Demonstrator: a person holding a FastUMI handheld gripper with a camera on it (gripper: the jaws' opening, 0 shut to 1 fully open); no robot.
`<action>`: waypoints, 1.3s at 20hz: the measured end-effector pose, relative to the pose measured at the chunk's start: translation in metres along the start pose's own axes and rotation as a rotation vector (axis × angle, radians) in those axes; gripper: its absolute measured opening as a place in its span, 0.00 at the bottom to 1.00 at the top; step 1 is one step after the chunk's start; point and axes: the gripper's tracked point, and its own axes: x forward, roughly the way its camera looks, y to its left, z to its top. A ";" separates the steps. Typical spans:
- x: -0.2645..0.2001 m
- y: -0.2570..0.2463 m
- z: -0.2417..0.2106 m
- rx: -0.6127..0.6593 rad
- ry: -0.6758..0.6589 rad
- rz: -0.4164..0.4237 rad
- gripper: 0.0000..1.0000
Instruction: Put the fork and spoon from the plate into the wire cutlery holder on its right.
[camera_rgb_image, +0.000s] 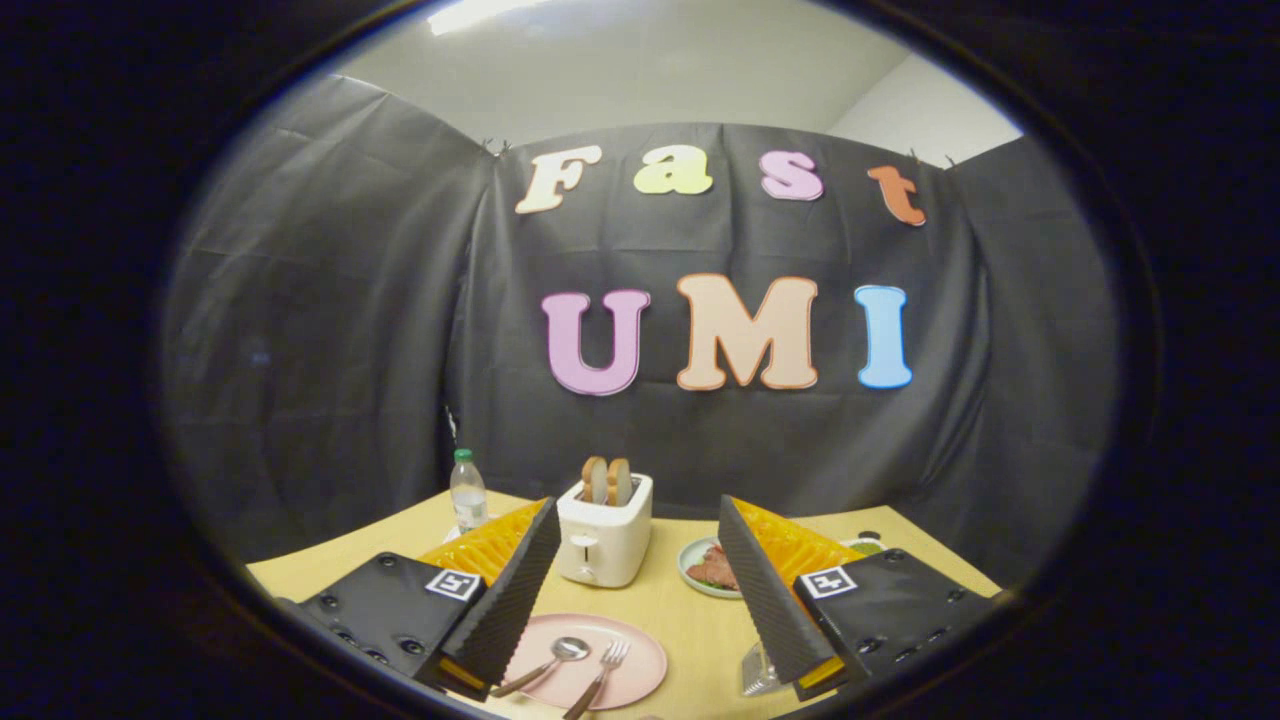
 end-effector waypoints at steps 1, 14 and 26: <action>0.002 0.002 -0.010 0.001 0.024 0.009 0.99; 0.019 0.016 -0.134 -0.041 0.307 0.070 1.00; 0.017 0.023 -0.248 -0.070 0.597 0.110 1.00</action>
